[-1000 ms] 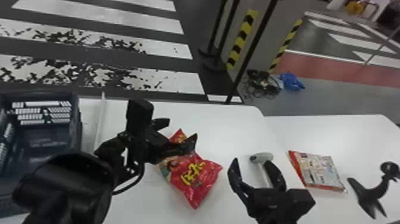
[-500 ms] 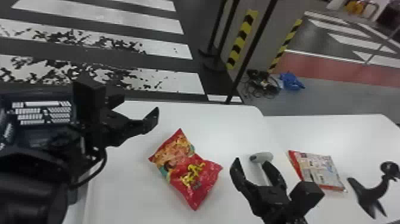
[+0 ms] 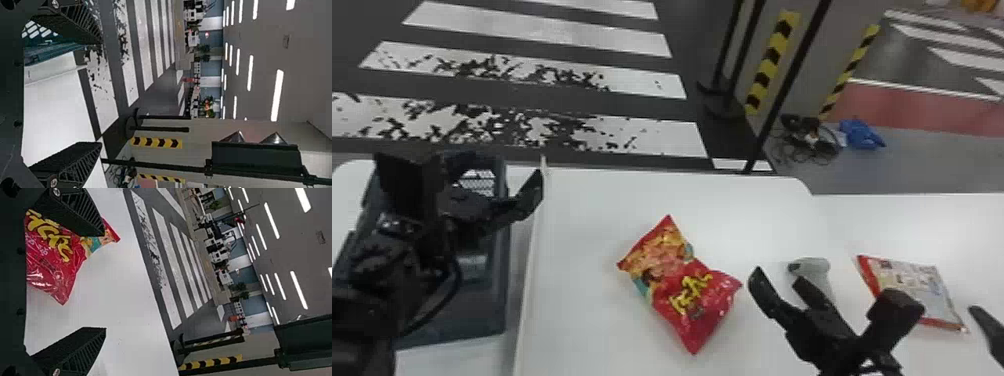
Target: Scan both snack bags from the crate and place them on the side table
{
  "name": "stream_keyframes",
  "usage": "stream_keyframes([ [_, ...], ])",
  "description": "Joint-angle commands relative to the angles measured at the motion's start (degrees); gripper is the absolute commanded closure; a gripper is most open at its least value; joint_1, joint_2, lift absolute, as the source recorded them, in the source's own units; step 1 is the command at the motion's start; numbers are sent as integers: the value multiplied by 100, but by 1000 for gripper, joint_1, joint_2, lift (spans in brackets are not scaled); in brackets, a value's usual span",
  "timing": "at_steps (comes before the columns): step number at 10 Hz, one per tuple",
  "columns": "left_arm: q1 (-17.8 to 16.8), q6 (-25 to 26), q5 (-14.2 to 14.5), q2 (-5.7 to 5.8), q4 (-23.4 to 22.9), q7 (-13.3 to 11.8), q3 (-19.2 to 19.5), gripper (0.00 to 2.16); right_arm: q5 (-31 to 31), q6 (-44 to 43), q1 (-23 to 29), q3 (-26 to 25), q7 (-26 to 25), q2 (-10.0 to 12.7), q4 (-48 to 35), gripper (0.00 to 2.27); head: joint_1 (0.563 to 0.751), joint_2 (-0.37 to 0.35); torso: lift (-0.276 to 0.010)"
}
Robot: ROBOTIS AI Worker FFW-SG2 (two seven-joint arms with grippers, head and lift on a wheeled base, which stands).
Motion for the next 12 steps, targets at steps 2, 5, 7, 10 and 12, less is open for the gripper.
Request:
stream_keyframes([
  [2,271,-615,110,96,-51,-29,259,87,-656,1775,-433,-506,410,5,-79,66,695,-211,-98],
  [5,693,-914,329,219,-174,-64,540,87,-1227,3937,-1057,-1104,938,5,35,66,695,-161,-98],
  [7,913,-1195,426,272,-200,-55,628,87,-1139,4411,-1426,-1201,1061,5,334,66,695,-120,-98],
  [10,1150,-1230,470,289,-200,-55,830,87,-875,4570,-2059,-1227,1184,5,1274,66,695,-91,-98],
  [12,1194,-1213,470,289,-200,-73,848,90,-577,4570,-2314,-1236,1192,5,1494,70,695,-78,-98],
])
